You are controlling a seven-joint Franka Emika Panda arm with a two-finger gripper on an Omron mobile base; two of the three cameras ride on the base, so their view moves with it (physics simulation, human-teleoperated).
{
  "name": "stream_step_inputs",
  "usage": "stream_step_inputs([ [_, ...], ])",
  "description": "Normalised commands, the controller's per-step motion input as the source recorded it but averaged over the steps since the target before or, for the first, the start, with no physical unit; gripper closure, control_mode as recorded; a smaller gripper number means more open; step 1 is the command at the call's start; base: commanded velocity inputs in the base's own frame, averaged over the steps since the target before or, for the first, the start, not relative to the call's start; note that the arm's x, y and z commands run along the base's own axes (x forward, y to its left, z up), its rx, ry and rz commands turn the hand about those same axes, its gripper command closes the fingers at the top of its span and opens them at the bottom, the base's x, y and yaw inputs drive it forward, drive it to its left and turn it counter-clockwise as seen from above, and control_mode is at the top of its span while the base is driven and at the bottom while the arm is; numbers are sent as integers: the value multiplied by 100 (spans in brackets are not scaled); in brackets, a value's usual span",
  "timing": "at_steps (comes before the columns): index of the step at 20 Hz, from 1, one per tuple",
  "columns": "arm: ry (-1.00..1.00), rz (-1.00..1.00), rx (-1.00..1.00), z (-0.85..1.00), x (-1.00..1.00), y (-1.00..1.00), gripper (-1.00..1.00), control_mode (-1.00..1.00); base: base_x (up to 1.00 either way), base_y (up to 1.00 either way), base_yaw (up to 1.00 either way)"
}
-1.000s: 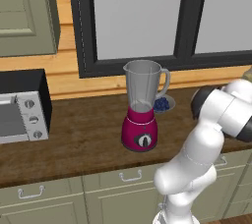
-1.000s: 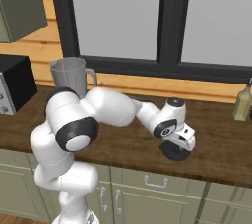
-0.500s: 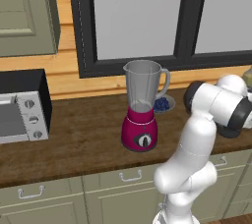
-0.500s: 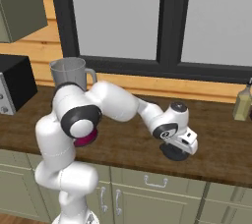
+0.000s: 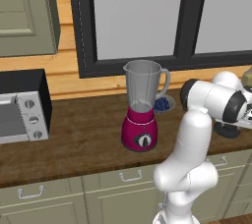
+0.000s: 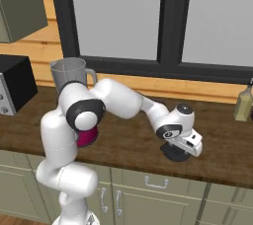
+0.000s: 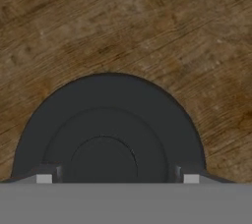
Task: Close the lid blender by securely placing the lid on top.
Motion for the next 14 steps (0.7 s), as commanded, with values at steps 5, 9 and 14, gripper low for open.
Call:
stream_step_inputs([
  [5, 0, 0, 0, -24, 12, 0, -100, -100, 0, 0, 0],
  [9, 0, 0, 0, -35, 2, 7, 100, -100, 0, 0, 0],
  [14, 0, 0, 0, -35, 0, 19, 100, -100, 0, 0, 0],
])
